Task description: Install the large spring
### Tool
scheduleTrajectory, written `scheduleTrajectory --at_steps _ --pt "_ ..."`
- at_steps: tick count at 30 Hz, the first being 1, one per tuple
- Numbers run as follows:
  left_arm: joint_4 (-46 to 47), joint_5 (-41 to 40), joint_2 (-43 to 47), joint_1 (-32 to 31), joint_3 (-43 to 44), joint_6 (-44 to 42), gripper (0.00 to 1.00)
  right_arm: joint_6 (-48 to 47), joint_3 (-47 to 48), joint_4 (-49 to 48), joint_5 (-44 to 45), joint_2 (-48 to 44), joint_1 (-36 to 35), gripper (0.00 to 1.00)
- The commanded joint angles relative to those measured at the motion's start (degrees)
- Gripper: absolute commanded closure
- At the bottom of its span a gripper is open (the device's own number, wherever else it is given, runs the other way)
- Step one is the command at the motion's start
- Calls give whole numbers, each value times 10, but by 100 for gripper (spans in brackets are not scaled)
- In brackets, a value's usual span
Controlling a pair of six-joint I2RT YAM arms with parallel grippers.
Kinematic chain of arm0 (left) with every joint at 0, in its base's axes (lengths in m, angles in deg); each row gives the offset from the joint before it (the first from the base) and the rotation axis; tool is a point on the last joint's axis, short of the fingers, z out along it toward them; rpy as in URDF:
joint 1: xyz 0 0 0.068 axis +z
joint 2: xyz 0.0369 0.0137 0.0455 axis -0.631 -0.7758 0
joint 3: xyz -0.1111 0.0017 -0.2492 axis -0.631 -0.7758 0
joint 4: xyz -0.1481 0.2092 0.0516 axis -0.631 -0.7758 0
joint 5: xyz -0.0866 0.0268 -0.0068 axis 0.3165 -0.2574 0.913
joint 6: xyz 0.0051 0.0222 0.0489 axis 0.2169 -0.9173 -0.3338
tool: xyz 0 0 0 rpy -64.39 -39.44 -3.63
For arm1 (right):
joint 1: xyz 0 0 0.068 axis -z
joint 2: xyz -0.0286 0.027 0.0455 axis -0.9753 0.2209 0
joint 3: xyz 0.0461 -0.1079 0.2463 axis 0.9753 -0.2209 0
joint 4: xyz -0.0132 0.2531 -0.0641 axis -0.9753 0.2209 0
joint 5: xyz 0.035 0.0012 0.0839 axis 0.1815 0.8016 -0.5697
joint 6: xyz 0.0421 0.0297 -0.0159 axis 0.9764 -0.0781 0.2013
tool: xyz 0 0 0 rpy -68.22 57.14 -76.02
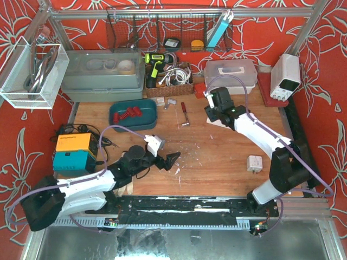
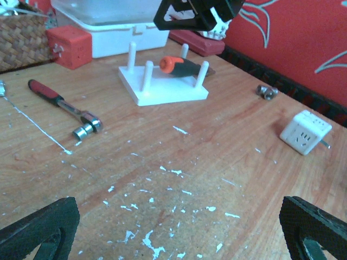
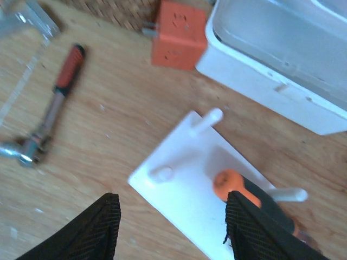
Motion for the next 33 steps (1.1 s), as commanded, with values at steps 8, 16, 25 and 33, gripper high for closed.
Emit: scheduleTrajectory --at_steps 8,16,25,33 --pt "22 -27 -34 -28 16 -23 0 -247 20 109 3 51 81 36" --pt "30 -30 -40 -29 16 -16 0 -360 70 119 76 135 94 34" --pt "27 -33 -42 -29 18 -16 0 -443 126 87 106 221 106 35" --pt "27 -36 -44 -29 17 -16 0 -477 138 65 106 254 111 36"
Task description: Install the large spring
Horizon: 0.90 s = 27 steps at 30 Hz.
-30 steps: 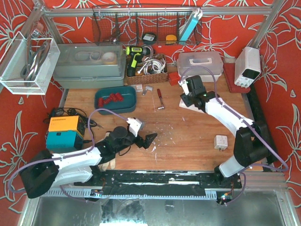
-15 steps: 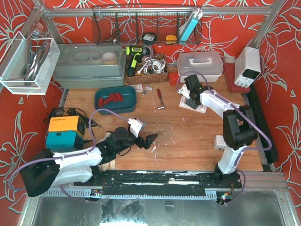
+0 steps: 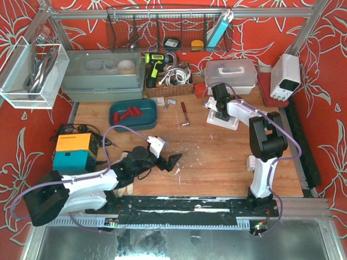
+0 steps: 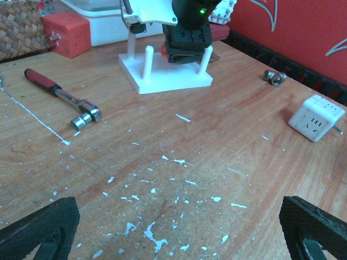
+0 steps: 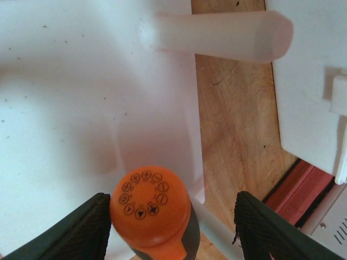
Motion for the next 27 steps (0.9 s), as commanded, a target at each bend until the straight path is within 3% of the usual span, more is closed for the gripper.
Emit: scheduleTrajectory --at_steps 1,11,21,27 --pt "16 -10 -3 -4 13 -3 0 -35 16 -10 15 20 5 36" --pt "17 -9 -6 -4 14 -1 0 -38 26 0 20 34 9 43" --pt "18 -17 -10 -4 14 -4 0 -33 33 13 28 9 10 70" --pt "18 -41 -8 -3 13 -6 0 -12 36 21 27 -28 9 79"
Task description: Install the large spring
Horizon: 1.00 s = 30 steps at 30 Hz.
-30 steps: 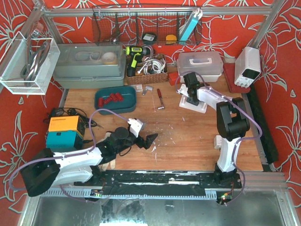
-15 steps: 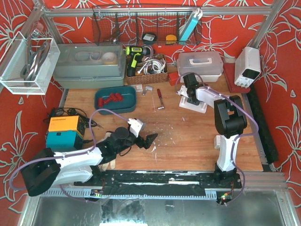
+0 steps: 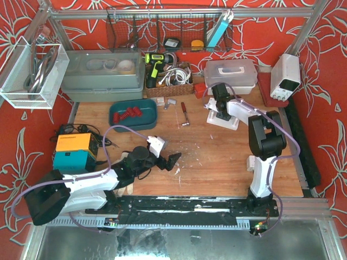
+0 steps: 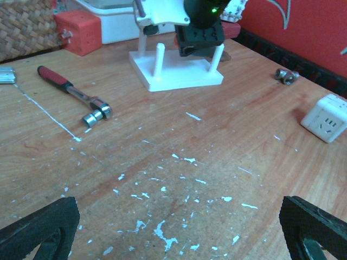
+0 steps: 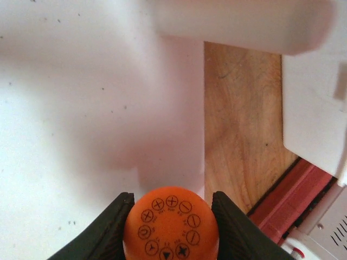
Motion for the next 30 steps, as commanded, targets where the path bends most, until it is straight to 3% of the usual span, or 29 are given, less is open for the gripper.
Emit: scheduleTrajectory --at_steps 1,14,20,26,30 --pt "15 -38 0 -4 12 -5 0 24 28 21 11 -55 3 80" --pt "0 -102 35 -4 2 -5 0 114 59 105 66 -121 5 100" --pt "1 -97 38 -4 2 -1 0 193 98 172 59 -126 31 100" --pt "3 -90 39 -4 2 2 0 285 195 284 72 -54 81 100" --pt "4 -87 39 -4 2 4 0 313 217 301 43 -27 110 100"
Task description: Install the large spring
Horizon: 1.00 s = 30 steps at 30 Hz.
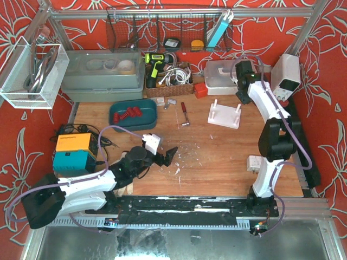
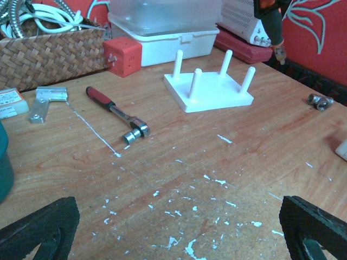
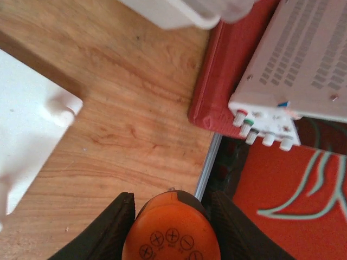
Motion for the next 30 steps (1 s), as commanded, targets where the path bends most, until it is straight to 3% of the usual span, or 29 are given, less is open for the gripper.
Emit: scheduleTrajectory --at_steps 1,5,9,18,23,26,30 --pt "10 -1 8 -4 1 5 0 58 22 61 0 33 28 100" --pt "11 -1 7 -4 1 6 0 65 45 78 -17 73 45 100" --pt "12 0 8 -4 0 6 0 74 64 70 -26 119 59 90" --pt "18 2 5 -4 -1 7 0 109 73 -4 -68 187 82 80" --pt "18 1 0 -4 1 6 0 114 58 -32 -77 185 90 71" --pt "17 0 -1 -4 1 4 0 111 47 -43 -81 169 91 60" --pt "13 -5 -2 -4 3 0 0 116 29 -44 -81 134 93 56"
